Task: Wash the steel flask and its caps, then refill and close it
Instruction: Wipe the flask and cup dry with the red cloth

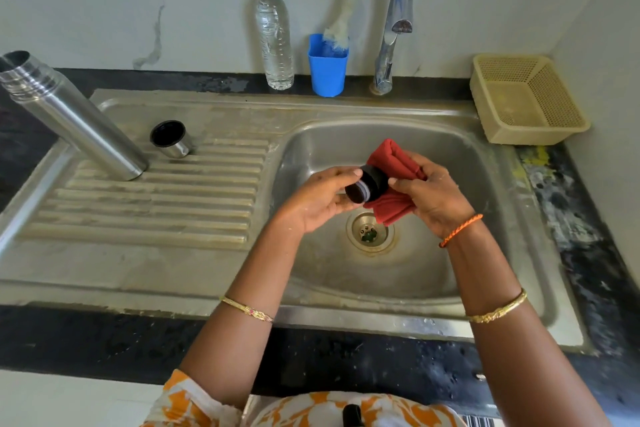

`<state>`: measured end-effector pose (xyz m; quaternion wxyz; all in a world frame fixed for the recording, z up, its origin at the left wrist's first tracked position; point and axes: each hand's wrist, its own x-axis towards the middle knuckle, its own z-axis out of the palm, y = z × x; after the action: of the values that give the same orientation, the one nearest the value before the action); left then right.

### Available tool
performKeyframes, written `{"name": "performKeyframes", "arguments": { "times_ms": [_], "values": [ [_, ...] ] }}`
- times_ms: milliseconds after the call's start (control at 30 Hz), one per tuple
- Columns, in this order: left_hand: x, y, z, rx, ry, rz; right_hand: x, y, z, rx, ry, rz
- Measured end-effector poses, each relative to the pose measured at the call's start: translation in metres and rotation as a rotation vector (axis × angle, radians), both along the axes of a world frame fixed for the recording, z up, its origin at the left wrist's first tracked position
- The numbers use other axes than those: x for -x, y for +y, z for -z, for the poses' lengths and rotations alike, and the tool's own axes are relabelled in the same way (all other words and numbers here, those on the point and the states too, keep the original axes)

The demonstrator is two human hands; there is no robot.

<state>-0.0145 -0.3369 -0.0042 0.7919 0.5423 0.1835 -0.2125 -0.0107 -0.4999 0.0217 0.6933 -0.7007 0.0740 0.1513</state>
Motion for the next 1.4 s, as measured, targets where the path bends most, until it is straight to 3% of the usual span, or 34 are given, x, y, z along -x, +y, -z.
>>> {"name": "performKeyframes", "arguments": {
  "times_ms": [167, 367, 500, 567, 633, 800, 867, 967, 1067, 1133, 1400],
  "values": [
    [0.005, 0.007, -0.006, 0.055, -0.017, 0.190, -0.011, 0.001, 0.001, 0.141, -0.127, -0.094],
    [0.002, 0.006, -0.006, 0.195, 0.174, -0.137, -0.014, 0.004, 0.012, 0.065, -0.104, 0.018],
    [0.003, 0.001, 0.006, 0.016, 0.190, -0.193, -0.002, 0.007, 0.019, 0.249, -0.243, -0.016],
    [0.003, 0.000, 0.013, -0.237, 0.157, -0.173, 0.000, 0.006, 0.020, 0.341, -0.260, -0.026],
    [0.004, -0.001, 0.017, -0.449, 0.082, -0.129, -0.001, 0.006, 0.017, 0.433, -0.241, -0.073],
    [0.003, -0.011, 0.021, -0.691, -0.143, -0.188, -0.002, 0.018, 0.015, 0.576, -0.397, -0.234],
    [-0.002, -0.013, 0.020, -0.633, -0.122, -0.273, 0.000, 0.026, 0.020, 0.675, -0.520, -0.199],
    [-0.010, -0.014, 0.011, -0.384, 0.028, -0.346, 0.020, 0.036, 0.030, 0.794, -0.692, -0.123],
    [-0.008, -0.014, 0.002, -0.136, 0.186, -0.272, 0.039, 0.033, 0.039, 0.803, -0.839, -0.037],
    [-0.006, -0.013, 0.000, -0.058, 0.192, -0.231, 0.033, 0.026, 0.044, 0.799, -0.855, 0.018],
    [-0.005, -0.014, -0.007, -0.245, 0.102, -0.239, 0.012, 0.028, 0.042, 0.860, -0.892, 0.046]
  ]
}}
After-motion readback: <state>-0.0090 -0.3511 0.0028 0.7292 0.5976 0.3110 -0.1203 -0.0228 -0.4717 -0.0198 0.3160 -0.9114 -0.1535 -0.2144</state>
